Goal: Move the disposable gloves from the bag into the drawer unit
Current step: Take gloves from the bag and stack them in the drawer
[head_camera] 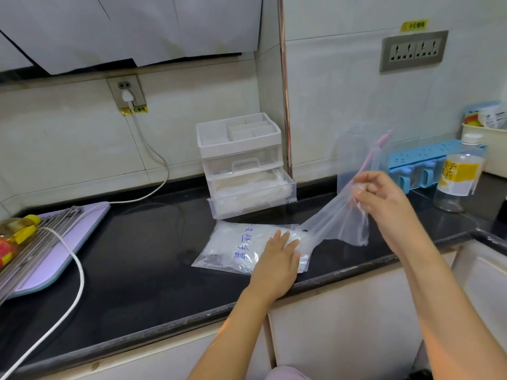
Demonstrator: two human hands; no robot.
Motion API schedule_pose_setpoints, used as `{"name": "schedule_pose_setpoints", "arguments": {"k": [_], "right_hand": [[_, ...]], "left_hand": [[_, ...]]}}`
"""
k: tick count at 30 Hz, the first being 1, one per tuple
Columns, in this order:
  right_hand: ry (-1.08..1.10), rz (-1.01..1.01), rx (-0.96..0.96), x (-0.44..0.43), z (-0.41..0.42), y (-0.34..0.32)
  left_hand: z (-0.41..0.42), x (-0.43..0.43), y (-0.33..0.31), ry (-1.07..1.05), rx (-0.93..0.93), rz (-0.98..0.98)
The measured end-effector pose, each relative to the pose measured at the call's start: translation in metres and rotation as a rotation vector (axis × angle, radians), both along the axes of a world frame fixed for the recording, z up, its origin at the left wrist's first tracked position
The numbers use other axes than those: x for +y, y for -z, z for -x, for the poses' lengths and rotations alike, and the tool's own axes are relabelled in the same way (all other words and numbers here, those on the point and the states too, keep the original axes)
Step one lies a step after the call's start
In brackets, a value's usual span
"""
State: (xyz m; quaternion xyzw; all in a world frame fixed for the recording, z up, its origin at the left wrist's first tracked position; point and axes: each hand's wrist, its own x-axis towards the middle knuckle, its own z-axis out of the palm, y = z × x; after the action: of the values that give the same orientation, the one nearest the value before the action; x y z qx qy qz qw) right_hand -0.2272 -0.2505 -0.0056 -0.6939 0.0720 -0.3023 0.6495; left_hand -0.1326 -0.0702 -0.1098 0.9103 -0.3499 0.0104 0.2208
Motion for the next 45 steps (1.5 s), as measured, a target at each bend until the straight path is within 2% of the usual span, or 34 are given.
{"name": "schedule_pose_setpoints", "arguments": {"k": [3,5,10,14,16,22,26,30,32,34,38,42,45], "right_hand": [[-0.2,-0.026,-0.077,-0.006,0.003,-0.021],[-0.36,-0.032,-0.108,-0.008,0.004,-0.034],[-0.569,0.225,0.071,-0.001,-0.003,-0.056],[-0.713,0.426,0.226,0.013,-0.01,-0.066],[-0.762,0.487,0.248,0.018,-0.013,-0.07],[-0.748,0.626,0.302,0.02,-0.013,-0.089],[-0.643,0.611,0.267,0.016,-0.016,-0.096],[-0.486,0.828,0.412,0.008,-0.024,-0.098],[-0.434,0.851,0.439,0.005,-0.03,-0.096],[-0.407,0.806,0.4,0.002,-0.039,-0.092],[-0.42,0.693,0.245,-0.001,-0.057,-0.084],[-0.459,0.681,0.152,0.001,-0.075,-0.083],[-0.462,0.662,0.11,0.002,-0.089,-0.084]], "left_hand": [[-0.001,0.0,0.001,0.004,0.019,-0.002],[-0.001,0.001,-0.002,0.007,0.098,0.056],[0.011,0.001,-0.044,-0.108,0.539,0.555],[0.017,-0.001,-0.074,0.194,0.654,0.771],[0.023,-0.002,-0.085,0.315,0.688,0.792],[0.025,0.003,-0.097,0.39,0.775,0.776],[0.024,0.015,-0.106,0.374,0.77,0.713],[0.011,0.031,-0.111,0.312,0.708,0.634],[0.004,0.04,-0.111,0.286,0.703,0.588],[-0.003,0.046,-0.111,0.259,0.707,0.573],[-0.015,0.054,-0.109,0.188,0.834,0.694],[-0.022,0.05,-0.101,0.14,0.955,0.743],[-0.027,0.042,-0.099,0.071,0.955,0.839]]}}
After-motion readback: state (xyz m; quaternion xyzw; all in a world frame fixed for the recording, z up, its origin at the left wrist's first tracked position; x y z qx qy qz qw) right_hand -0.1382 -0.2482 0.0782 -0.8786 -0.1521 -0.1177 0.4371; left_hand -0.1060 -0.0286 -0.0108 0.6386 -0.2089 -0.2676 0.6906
